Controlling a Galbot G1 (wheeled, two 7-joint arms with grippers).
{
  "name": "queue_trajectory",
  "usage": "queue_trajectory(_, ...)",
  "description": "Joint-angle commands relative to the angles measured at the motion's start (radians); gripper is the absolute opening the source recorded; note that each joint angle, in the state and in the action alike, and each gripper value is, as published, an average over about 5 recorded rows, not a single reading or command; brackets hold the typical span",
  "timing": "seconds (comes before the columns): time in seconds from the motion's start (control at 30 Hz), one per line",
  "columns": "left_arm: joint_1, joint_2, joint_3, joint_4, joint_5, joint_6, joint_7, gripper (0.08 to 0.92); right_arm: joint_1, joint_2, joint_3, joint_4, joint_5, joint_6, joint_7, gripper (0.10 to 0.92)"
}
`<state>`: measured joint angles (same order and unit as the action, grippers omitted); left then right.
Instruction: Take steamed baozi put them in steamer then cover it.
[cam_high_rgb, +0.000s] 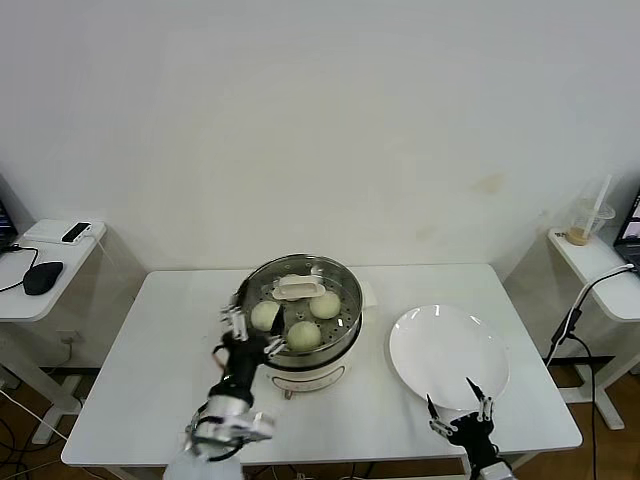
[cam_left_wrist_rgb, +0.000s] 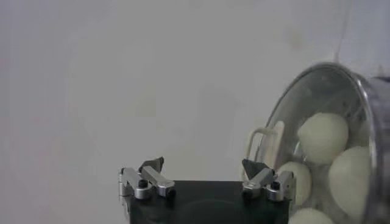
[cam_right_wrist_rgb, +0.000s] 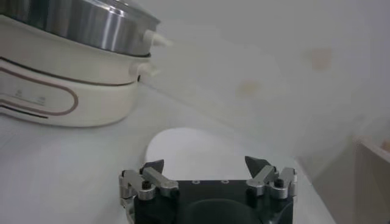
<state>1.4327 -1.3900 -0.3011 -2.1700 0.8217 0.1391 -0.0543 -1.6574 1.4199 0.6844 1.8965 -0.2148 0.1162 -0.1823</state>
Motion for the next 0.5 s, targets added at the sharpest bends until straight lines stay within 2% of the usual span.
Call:
queue_trajectory(0.03,0.318,-0.007,-0.293,-0.056,-0.875,-0.213,-0.15,0.823,-0.009,-0.026,-0.028,-0.001,0.092,0.021,-0.001,0.823)
queue_trajectory(0.3,0.438,-0.008,-0.336,0.049,-0.978,-0.329,-0.137,0.823,-0.028,-0.012,-0.099,0.059,0.144,-0.047,0.007,0.823)
queue_trajectory(0.5,0.457,-0.018,-0.343,0.084,-0.988,-0.335,-0.1,0.823,-0.035,-0.02,-0.126,0.066,0.166,-0.067,0.005,0.823)
